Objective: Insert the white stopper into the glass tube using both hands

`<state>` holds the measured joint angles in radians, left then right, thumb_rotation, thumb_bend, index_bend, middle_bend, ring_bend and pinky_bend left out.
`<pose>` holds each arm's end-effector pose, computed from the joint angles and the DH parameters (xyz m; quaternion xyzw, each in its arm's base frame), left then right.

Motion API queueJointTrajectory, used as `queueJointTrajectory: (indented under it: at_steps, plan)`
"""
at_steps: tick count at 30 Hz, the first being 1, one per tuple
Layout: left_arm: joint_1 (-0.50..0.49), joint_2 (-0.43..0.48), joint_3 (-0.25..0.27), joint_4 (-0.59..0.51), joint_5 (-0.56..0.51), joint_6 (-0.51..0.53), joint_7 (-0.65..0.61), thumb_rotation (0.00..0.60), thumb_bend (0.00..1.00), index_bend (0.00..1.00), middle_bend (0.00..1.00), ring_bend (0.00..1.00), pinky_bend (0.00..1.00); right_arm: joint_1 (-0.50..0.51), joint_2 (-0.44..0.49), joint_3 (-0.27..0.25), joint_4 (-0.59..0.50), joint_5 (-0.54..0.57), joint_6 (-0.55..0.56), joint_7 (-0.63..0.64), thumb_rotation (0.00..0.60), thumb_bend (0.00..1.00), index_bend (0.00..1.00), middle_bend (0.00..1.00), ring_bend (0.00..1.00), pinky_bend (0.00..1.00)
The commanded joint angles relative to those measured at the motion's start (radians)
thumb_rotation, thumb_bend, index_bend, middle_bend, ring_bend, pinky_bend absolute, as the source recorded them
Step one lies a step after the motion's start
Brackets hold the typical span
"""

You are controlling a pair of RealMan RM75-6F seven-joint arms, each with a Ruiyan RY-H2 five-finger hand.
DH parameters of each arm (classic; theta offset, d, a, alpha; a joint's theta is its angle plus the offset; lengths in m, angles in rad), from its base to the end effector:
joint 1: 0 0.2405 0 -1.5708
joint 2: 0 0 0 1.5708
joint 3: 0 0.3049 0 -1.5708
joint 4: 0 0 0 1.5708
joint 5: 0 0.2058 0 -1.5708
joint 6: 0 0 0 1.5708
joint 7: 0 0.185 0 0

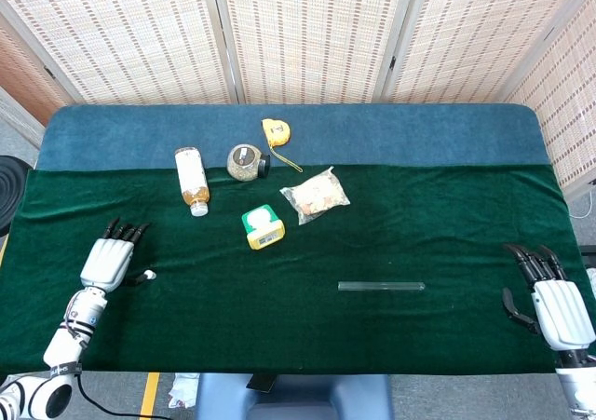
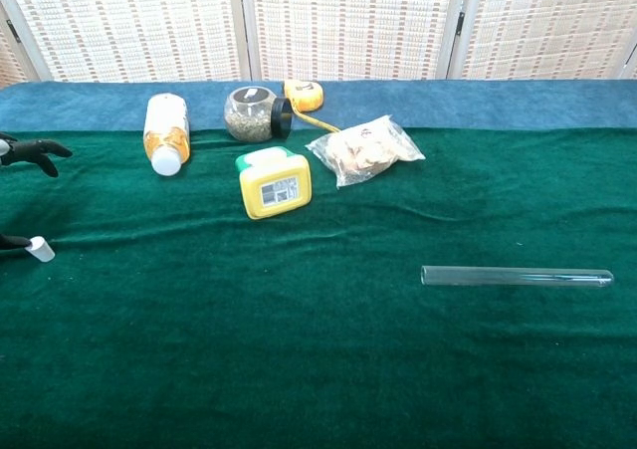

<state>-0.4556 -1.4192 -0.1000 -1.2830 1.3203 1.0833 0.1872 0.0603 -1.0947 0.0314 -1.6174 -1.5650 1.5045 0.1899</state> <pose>-0.3318 0.3679 0.0561 -0.7058 -0.3522 -0.3006 0.5361 -0.3479 -0.2127 0.1877 0.5736 -0.4312 0.4414 0.5387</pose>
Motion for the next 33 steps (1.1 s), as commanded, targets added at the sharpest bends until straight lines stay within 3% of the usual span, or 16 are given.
queueJointTrajectory:
  at_steps: [1,7,12,16,20,22,26,33]
  plan:
    - [0.000,-0.001,-0.002,-0.001,0.003,0.009,-0.002,0.600,0.21,0.13,0.25,0.17,0.00,0.000,0.000,0.000,0.000,0.001,0.000,0.000,0.600,0.58,0.11,0.18,0.16,0.05]
    - [0.011,0.021,-0.004,-0.033,0.026,0.048,-0.042,0.600,0.21,0.14,0.25,0.17,0.00,0.002,0.002,0.004,-0.002,-0.001,0.002,-0.002,0.600,0.58,0.11,0.18,0.16,0.05]
    - [0.029,0.060,0.018,-0.071,0.080,0.098,-0.056,0.600,0.22,0.26,0.30,0.24,0.04,0.005,0.007,0.004,-0.009,-0.009,0.003,-0.009,0.600,0.58,0.11,0.18,0.16,0.05]
    - [0.043,0.084,0.046,-0.089,0.121,0.123,-0.044,0.600,0.26,0.35,0.46,0.36,0.23,0.006,0.004,0.003,-0.007,-0.007,-0.001,-0.007,0.600,0.58,0.11,0.18,0.16,0.05]
    - [0.047,0.083,0.055,-0.080,0.124,0.117,-0.055,0.600,0.27,0.40,0.80,0.68,0.64,0.006,0.002,0.002,-0.001,-0.010,-0.001,-0.002,0.600,0.58,0.11,0.18,0.17,0.05]
    - [0.046,0.077,0.061,-0.066,0.124,0.105,-0.059,0.600,0.27,0.41,0.91,0.80,0.75,0.005,0.002,0.001,0.001,-0.009,0.000,0.001,0.600,0.58,0.11,0.18,0.17,0.05]
    - [0.045,0.058,0.069,-0.045,0.122,0.089,-0.072,0.600,0.27,0.43,1.00,0.90,0.84,0.003,0.002,0.001,0.005,-0.007,0.002,0.008,0.600,0.58,0.11,0.18,0.18,0.05]
    - [0.038,0.025,0.069,-0.008,0.126,0.080,-0.084,0.600,0.28,0.44,1.00,0.92,0.85,0.002,0.002,-0.001,0.007,-0.008,0.001,0.011,0.600,0.58,0.11,0.18,0.19,0.05]
